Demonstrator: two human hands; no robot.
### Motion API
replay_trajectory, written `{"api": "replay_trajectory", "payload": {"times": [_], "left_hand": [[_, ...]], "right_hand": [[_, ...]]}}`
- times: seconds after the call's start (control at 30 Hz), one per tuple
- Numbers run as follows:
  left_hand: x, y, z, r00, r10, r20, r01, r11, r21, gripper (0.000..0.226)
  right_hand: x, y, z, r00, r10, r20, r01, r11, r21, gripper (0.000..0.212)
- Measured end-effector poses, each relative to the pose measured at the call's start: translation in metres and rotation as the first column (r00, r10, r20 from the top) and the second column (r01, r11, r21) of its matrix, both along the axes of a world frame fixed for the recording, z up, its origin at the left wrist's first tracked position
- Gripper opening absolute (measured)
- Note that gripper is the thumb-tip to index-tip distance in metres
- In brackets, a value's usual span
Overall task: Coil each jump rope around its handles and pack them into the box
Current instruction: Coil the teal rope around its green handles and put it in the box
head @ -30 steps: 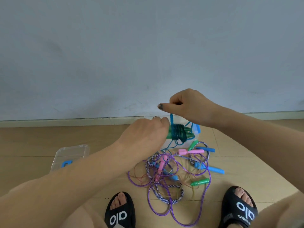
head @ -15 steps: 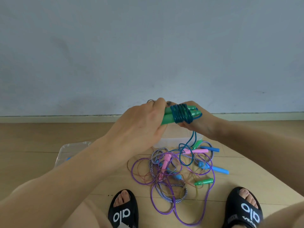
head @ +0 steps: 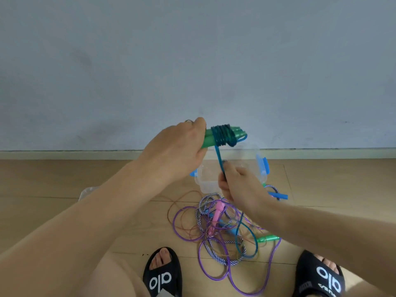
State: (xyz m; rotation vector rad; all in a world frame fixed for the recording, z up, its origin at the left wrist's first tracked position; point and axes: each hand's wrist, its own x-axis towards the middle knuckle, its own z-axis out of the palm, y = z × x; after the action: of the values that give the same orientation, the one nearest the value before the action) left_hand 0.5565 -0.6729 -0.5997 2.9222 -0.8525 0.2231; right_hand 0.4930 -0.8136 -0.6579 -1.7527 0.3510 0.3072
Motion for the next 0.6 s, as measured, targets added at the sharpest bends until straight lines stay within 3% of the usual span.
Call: {"api": "replay_trajectory", "payload": {"times": [0.07, 0.17, 0.27, 0.43, 0.6], "left_hand": [[0.008, 0.002, -0.008, 0.999, 0.036, -0.013, -0.035, 0.997, 0.07, 0.011], [0.014, -0.001, -0.022, 0.997, 0.077, -0.002, -0.077, 0.988, 0.133, 0.01], [0.01, -0.007, -0.037, 0.996, 0.085, 0.024, -0.088, 0.963, 0.255, 0.019], [-0.001, -0.011, -0.049, 1.0, 0.031, -0.004, -0.028, 0.954, 0.3, 0.024], [-0.01, -0.012, -0.036, 0.984, -0.168, 0.058, 0.135, 0.919, 0.371, 0.037]], "right_hand": [[-0.011, 0.01, 0.008, 0.999, 0.013, 0.048, -0.012, 1.0, -0.022, 0.047], [-0.018, 0.008, 0.015, 0.979, 0.151, 0.137, -0.105, 0.949, -0.296, 0.043], [-0.022, 0.005, 0.024, 0.939, 0.327, 0.108, -0.241, 0.849, -0.471, 0.036], [-0.008, -0.011, 0.038, 0.915, 0.392, 0.092, -0.242, 0.718, -0.653, 0.038], [0.008, -0.029, 0.054, 0.876, 0.459, 0.151, -0.204, 0.635, -0.745, 0.044]]}}
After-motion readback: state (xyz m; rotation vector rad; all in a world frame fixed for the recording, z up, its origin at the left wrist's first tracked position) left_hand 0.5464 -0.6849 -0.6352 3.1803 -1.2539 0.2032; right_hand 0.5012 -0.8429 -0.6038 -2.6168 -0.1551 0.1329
